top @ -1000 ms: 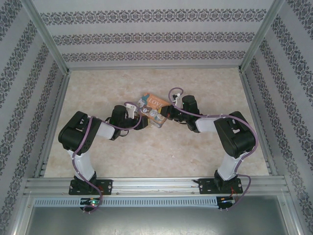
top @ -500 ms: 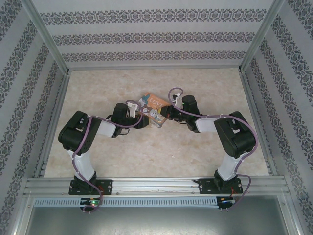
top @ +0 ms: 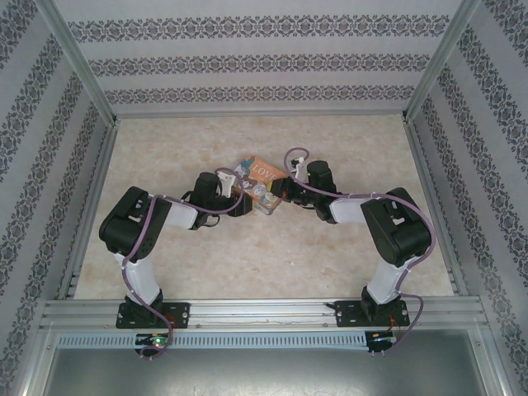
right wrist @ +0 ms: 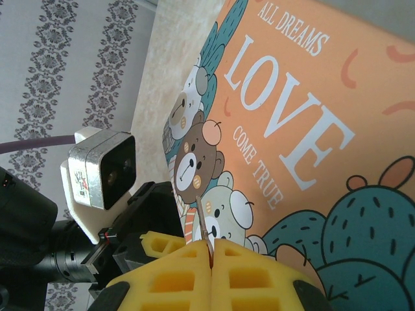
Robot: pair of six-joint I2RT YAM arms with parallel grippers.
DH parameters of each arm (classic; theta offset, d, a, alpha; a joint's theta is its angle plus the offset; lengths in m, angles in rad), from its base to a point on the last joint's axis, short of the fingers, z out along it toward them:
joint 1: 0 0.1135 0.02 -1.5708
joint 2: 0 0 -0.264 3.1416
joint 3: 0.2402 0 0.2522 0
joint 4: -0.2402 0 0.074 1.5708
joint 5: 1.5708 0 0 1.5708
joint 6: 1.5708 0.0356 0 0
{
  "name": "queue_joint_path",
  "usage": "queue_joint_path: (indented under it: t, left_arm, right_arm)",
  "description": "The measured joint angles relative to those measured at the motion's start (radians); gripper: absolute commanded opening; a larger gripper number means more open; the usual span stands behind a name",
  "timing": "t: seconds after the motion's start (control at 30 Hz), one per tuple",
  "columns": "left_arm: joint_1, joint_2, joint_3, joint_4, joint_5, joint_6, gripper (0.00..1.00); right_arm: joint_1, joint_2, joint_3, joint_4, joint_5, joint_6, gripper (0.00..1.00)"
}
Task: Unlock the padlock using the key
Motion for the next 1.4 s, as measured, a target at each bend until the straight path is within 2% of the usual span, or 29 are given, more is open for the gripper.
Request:
queue_joint_path:
  t: [0.47,0.97,1.2,1.4]
  left_arm:
    - [-0.021,0.0,0.03,-0.059,-0.045,0.019,0.42]
    - [-0.026,0.0,0.039,-0.074,-0.047,0.01,0.31]
    - [-0.027,-0.002,0.023,-0.048,-0.044,-0.036,0.29]
    - [-0.027,-0.058,-0.029,-0.042,-0.039,-0.105,0.27]
  right_arm:
    - [0.0,0.0,0.0,0.0,0.003,0.0,0.0]
    - [0.0,-0.006,-0.001,-0.007,0.01,0.0,0.0]
    - [0.0,-0.038,-0.018,-0.036,0.022,0.0,0.0]
    - [-0.007,-0.124,-0.06,-0.071,0.026,-0.013,0.0]
